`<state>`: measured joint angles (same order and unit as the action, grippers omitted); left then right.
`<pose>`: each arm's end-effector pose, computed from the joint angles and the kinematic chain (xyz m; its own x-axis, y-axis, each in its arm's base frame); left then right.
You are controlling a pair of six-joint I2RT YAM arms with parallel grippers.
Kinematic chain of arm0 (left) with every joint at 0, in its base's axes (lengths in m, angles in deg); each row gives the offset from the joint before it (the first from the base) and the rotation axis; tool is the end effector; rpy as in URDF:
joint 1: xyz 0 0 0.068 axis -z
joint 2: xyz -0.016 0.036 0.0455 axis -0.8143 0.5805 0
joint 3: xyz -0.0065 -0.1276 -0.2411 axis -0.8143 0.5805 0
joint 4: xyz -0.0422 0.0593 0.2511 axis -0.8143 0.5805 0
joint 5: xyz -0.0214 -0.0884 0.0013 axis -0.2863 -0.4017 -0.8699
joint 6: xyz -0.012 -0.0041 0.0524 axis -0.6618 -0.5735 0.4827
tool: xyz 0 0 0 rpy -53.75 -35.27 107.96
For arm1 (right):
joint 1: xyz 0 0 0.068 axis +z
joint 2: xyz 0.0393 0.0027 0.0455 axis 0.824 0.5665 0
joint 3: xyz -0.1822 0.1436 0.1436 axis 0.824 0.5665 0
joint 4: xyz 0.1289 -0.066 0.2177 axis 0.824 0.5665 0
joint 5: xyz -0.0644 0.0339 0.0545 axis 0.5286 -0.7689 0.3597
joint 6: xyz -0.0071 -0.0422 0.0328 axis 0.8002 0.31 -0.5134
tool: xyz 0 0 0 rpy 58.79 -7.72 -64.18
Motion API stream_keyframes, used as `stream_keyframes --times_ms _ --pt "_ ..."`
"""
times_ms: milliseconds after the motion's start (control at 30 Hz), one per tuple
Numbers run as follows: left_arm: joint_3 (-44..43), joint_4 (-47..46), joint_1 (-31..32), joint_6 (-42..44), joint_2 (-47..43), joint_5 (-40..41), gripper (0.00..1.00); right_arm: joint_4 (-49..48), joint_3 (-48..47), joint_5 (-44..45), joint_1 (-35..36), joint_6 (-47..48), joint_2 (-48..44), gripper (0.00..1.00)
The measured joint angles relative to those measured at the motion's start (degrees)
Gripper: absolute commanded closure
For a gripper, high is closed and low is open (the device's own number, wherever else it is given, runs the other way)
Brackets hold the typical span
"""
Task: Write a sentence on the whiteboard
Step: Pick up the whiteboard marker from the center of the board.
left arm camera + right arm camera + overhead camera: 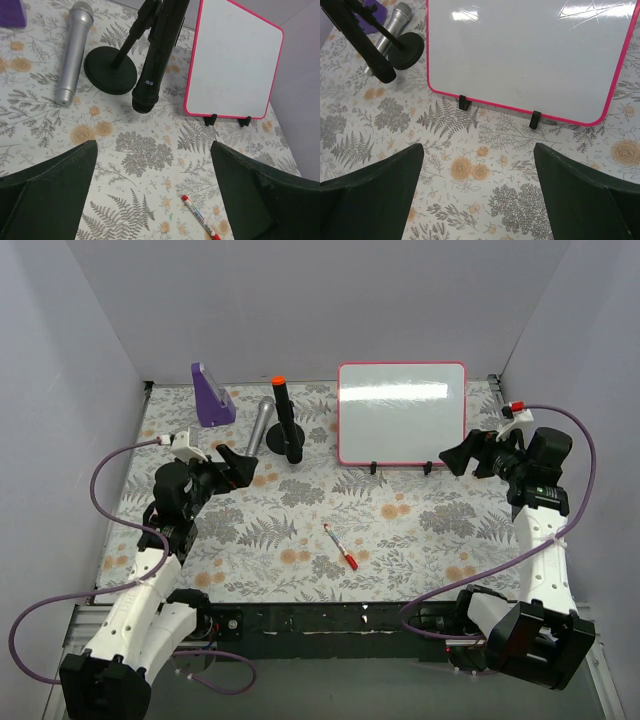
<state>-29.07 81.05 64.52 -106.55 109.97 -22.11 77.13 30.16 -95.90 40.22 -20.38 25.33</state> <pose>0.1849 -0.0389 0.2915 -0.3936 -0.8323 -0.3904 -0.0298 0.4360 -0.8994 0.2252 -0.0381 0.3191 -0.3822 0.1688 -0.9085 -0.3348 0.8911 0.3063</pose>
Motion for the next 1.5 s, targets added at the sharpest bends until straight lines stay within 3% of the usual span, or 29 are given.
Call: stream_keyframes --times_ms 367,533,800,1067,1233,1500 --pt "-7.41 12.20 2.84 -9.88 3.06 -3.39 0.02 3.93 -1.36 -3.39 3.30 10.27 -3.58 0.00" --pt "-9.49 17.20 14.84 -12.61 3.63 1.64 0.02 5.68 -1.36 -10.86 8.92 18.64 -5.07 0.00" --pt "-11.19 25.44 33.42 -19.10 9.75 13.51 0.02 10.27 2.47 -20.59 11.19 32.98 -5.38 0.00" --pt "-11.85 31.06 47.60 -36.41 14.16 23.74 0.02 9.35 9.16 -22.43 11.30 35.26 -5.49 0.00" --pt "-12.76 36.22 51.17 -45.11 24.20 26.77 0.02 8.00 11.82 -22.29 11.30 35.36 -5.86 0.00" --pt "-24.22 44.02 53.64 -48.65 45.33 31.15 0.06 7.17 12.17 -22.18 11.54 35.69 -6.08 0.00"
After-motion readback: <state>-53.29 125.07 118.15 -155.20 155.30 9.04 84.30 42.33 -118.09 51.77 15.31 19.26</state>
